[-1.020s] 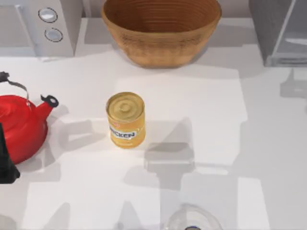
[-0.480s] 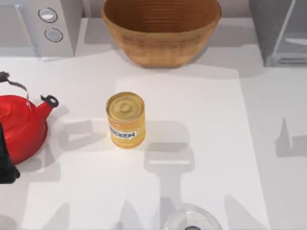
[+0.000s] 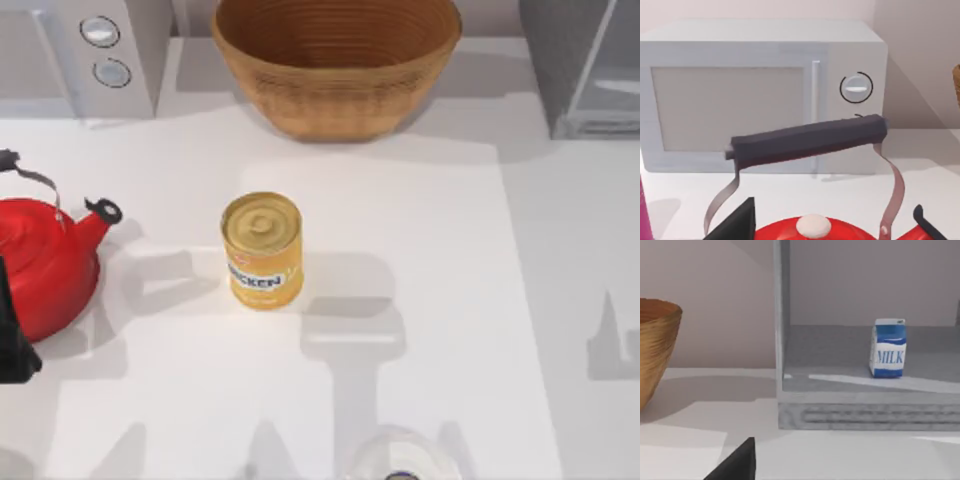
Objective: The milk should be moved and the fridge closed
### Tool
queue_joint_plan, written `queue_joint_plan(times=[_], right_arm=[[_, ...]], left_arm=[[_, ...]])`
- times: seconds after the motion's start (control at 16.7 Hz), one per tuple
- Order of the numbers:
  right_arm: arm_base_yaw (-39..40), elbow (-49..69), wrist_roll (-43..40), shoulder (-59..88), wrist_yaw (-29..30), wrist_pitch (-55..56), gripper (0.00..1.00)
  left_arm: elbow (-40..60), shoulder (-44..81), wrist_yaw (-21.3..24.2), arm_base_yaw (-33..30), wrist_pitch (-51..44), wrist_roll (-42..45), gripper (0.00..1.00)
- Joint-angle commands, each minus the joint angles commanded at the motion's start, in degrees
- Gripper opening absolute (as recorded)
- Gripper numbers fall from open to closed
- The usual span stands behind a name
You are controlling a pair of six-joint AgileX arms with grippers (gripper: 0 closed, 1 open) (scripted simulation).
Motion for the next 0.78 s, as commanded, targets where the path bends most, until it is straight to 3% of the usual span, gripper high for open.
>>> queue_joint_plan(times=[0.48, 0.78], right_arm=[[0.00, 1.02, 0.13, -0.92, -0.07, -1.30, 1.00], [-0.32, 6.50, 0.22, -7.67, 0.27, -12.54, 1.00]], left_arm=[[0.00, 0.00, 0.00, 0.00, 0.00, 0.00, 1.00], [0.00, 0.00, 0.00, 0.00, 0.00, 0.00, 1.00]])
